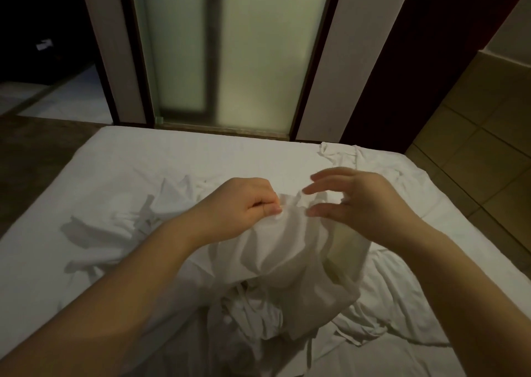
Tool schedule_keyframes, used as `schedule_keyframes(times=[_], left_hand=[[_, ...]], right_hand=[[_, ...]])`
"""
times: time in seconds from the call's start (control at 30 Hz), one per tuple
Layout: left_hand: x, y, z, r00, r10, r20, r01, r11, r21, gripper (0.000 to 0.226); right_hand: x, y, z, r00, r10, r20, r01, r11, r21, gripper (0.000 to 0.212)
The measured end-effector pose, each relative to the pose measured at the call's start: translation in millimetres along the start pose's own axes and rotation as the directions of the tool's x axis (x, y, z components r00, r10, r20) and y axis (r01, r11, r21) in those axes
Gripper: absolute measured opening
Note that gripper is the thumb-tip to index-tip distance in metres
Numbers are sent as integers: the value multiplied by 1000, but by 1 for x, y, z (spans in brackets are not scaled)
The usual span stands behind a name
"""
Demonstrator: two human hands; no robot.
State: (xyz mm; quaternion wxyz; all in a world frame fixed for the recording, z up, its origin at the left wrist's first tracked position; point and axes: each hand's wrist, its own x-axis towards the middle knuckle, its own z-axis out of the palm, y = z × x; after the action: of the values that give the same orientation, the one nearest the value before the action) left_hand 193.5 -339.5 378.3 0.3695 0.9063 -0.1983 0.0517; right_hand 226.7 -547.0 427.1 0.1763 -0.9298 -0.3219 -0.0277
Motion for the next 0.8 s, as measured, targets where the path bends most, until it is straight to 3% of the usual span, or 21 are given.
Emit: schedule_keyframes(times=[0.1, 0.2, 0.33, 0.6, 0.8], left_hand=[[-2, 1, -4, 999, 15, 45, -17, 999, 28, 21], [-4, -5, -11, 998, 43, 54, -46, 997, 54, 22], [-8, -16, -16, 999, 36, 36, -37, 999, 28, 22], [-23, -43, -16, 986, 54, -155, -67, 995, -79, 39], [-22, -53, -25, 974, 40, -224, -76, 985, -156, 17]], right_hand=[[7, -18, 12, 992, -96, 80, 89, 992, 85, 21], [15, -27, 20, 993, -95, 73, 79, 977, 197, 22], [24, -36, 30, 989, -104, 110, 88, 987, 137, 12], [41, -45, 31, 991, -38, 129, 28, 996, 81, 19], [48, -56, 22, 988, -36, 149, 42, 999, -34, 13]])
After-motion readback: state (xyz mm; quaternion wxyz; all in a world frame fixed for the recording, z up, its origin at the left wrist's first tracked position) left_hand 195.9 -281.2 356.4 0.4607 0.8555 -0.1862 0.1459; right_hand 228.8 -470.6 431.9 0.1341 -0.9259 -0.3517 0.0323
